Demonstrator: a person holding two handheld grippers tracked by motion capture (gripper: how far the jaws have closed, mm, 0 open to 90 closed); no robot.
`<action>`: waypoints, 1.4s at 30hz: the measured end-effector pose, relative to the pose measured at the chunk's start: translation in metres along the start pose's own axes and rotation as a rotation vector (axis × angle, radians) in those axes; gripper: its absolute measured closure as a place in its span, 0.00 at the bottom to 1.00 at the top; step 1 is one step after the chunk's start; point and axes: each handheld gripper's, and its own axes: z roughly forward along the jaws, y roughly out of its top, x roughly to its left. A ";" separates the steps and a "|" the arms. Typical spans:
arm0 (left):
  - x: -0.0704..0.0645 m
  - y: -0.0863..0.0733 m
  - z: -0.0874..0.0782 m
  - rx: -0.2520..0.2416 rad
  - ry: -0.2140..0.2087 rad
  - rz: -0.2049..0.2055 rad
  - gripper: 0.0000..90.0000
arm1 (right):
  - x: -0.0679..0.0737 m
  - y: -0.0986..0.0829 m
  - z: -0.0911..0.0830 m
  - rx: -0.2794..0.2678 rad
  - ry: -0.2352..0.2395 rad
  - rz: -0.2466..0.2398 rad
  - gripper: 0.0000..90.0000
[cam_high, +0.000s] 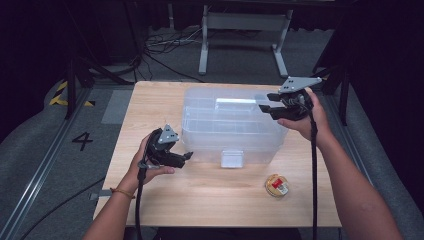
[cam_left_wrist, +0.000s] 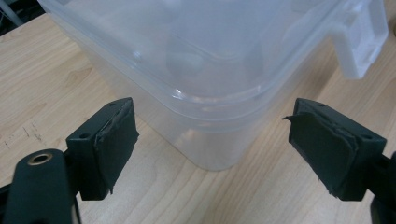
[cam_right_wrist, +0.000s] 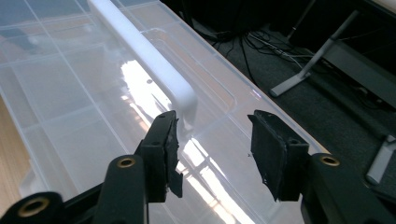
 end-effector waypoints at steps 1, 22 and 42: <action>0.000 0.000 0.001 0.002 -0.004 0.007 0.18 | 0.002 0.002 0.003 0.009 -0.002 -0.008 0.60; 0.004 0.001 0.025 0.026 -0.022 -0.008 0.12 | 0.013 0.015 0.042 0.120 0.013 -0.042 0.82; -0.009 0.006 0.018 0.024 -0.030 0.028 0.18 | 0.012 0.006 0.028 0.123 0.031 -0.018 0.83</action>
